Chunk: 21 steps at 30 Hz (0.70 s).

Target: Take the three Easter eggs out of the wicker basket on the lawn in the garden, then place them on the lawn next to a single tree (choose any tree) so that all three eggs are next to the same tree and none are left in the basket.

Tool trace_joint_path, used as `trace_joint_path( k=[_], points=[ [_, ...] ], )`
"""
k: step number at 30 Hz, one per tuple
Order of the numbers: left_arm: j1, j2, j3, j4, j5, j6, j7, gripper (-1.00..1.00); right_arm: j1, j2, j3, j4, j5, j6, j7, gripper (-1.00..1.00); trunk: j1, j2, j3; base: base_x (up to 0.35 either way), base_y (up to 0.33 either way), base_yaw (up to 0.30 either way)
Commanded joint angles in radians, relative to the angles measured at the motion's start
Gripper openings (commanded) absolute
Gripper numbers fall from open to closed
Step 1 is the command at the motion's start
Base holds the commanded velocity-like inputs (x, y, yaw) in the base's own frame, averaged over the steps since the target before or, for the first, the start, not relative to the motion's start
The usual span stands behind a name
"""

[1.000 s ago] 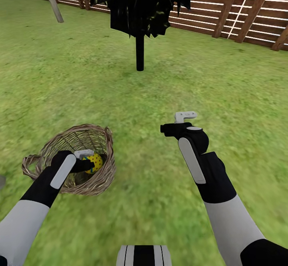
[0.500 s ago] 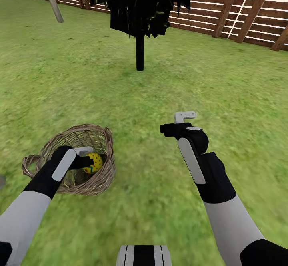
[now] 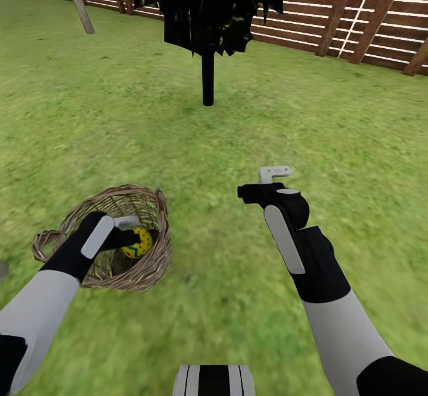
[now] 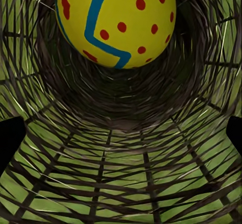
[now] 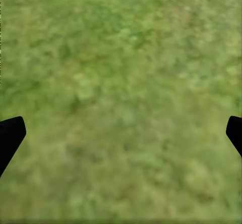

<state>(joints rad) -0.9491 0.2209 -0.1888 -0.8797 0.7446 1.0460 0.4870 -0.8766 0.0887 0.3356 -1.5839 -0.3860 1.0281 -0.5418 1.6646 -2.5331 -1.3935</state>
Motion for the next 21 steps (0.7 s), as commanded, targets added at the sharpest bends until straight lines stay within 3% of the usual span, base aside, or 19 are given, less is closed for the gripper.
trace_joint_path(
  k=[1, 9, 21],
  points=[
    [-0.008, -0.001, -0.005, 0.007, 0.010, 0.001, 0.009, 1.00, -0.001, 0.000, 0.001, -0.001, -0.010, 0.003, -0.011, 1.00, 0.000, 0.000, -0.001, 0.000, 0.000, 0.000],
    [-0.044, -0.005, -0.007, 0.040, 0.010, 0.001, 0.010, 1.00, -0.001, 0.000, 0.002, 0.000, -0.011, 0.003, -0.011, 1.00, 0.000, 0.000, -0.001, 0.000, 0.000, 0.000],
    [-0.129, -0.005, -0.010, 0.203, 0.005, 0.001, -0.050, 1.00, -0.001, 0.001, 0.002, 0.001, -0.011, 0.003, -0.012, 1.00, 0.000, 0.000, -0.001, 0.000, 0.000, 0.000]
  ],
)
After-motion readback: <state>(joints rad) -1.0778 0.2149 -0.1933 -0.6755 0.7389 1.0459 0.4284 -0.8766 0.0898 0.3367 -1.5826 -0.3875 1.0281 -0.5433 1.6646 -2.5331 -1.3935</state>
